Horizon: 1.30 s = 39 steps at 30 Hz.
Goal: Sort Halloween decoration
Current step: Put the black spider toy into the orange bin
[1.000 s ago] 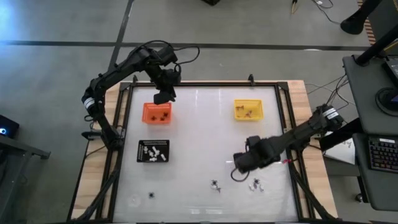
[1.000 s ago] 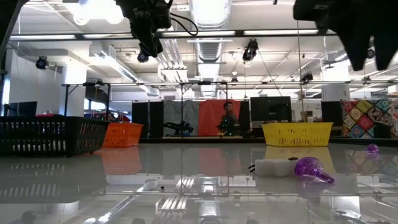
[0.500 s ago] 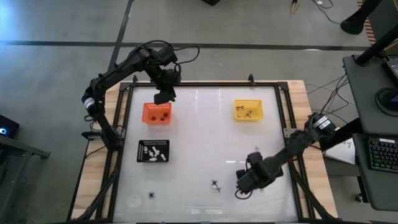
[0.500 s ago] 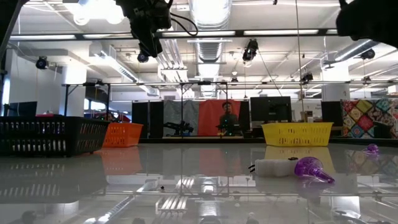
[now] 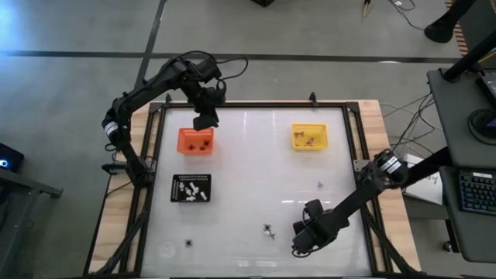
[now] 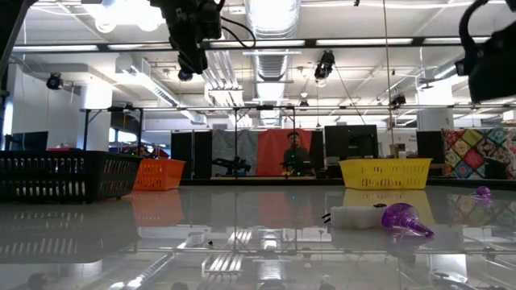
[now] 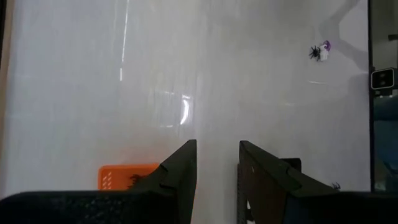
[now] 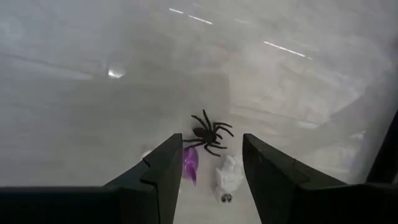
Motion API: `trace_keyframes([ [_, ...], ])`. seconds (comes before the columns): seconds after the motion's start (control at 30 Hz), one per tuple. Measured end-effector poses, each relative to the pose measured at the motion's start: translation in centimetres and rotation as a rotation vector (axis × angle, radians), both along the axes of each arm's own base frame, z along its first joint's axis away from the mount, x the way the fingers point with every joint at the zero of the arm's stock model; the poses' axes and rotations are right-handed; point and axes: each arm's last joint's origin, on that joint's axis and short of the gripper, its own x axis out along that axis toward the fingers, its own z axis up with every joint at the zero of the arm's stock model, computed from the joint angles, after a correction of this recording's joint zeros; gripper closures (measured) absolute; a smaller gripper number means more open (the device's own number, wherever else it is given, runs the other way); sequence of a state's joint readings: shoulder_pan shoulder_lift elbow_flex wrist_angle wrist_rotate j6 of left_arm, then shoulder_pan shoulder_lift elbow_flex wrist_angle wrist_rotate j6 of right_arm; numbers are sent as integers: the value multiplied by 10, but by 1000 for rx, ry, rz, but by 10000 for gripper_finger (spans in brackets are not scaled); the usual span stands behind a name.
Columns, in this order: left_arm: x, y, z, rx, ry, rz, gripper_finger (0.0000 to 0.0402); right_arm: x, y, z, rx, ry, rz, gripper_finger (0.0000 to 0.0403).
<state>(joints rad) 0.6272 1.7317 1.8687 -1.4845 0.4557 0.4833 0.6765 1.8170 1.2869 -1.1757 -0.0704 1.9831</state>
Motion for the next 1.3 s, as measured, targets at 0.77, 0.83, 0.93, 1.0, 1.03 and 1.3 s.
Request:
trace_keyframes([
  [0.77, 3, -11, -1, -41, 43, 8, 299, -23, -7, -54, 127, -30, -103, 250],
  [0.83, 3, -12, -1, -42, 45, 6, 299, -24, -8, -60, 152, -37, -102, 253],
  [0.93, 3, -12, -1, -44, 48, 4, 299, -27, -9, -65, 168, -42, -111, 262],
  [1.0, 3, -13, -1, -44, 48, 3, 299, -28, -10, -67, 173, -43, -113, 275],
  [1.03, 3, -13, -1, -44, 48, 3, 299, -29, -11, -68, 176, -45, -112, 284],
  [1.3, 4, -13, -1, -44, 48, 2, 299, -29, -11, -68, 176, -52, -112, 369],
])
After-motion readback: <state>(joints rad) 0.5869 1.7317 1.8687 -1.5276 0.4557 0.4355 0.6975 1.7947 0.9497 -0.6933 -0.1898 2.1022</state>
